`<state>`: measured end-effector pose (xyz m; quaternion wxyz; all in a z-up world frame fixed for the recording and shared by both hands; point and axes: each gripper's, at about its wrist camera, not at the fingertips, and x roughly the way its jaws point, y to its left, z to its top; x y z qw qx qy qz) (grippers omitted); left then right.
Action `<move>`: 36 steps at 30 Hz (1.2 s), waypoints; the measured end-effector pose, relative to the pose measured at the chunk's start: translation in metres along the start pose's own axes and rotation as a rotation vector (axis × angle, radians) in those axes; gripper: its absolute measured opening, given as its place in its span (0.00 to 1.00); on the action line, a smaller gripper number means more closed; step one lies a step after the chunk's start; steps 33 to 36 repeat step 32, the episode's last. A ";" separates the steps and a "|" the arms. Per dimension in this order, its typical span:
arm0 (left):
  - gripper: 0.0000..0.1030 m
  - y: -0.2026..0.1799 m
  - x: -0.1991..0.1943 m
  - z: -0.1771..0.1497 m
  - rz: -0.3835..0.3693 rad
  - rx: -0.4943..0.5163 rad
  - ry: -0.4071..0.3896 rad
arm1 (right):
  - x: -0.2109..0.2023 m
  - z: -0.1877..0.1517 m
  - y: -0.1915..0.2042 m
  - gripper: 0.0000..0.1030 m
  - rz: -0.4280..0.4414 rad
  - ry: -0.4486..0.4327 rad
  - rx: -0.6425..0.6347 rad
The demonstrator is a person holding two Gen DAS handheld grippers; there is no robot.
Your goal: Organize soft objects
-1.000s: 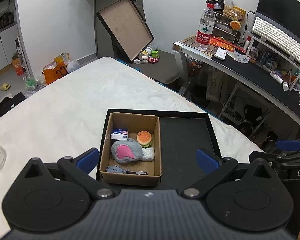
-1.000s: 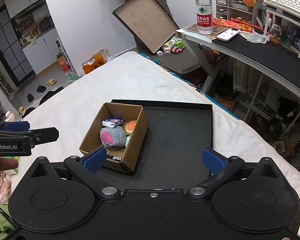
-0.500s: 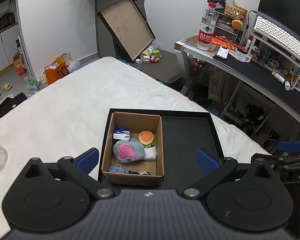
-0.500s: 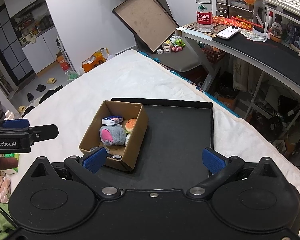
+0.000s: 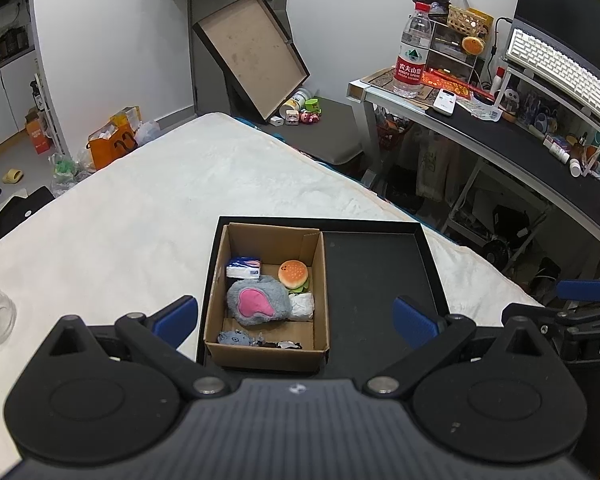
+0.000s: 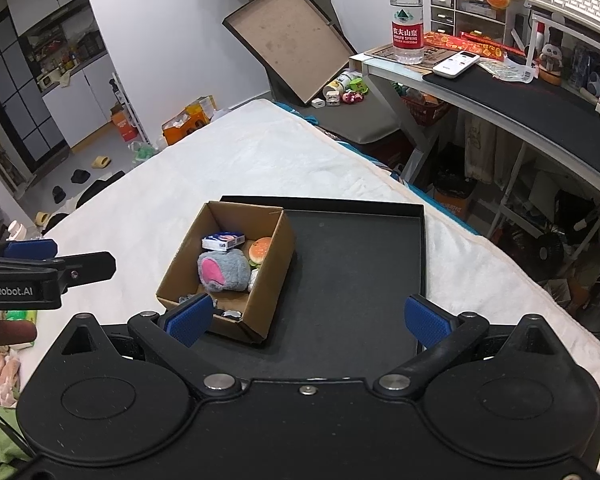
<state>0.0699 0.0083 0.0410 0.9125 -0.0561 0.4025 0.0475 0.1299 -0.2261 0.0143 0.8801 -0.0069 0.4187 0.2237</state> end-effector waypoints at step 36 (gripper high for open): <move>1.00 0.004 -0.001 0.000 0.000 0.008 0.001 | 0.000 0.001 0.003 1.00 -0.007 -0.006 -0.015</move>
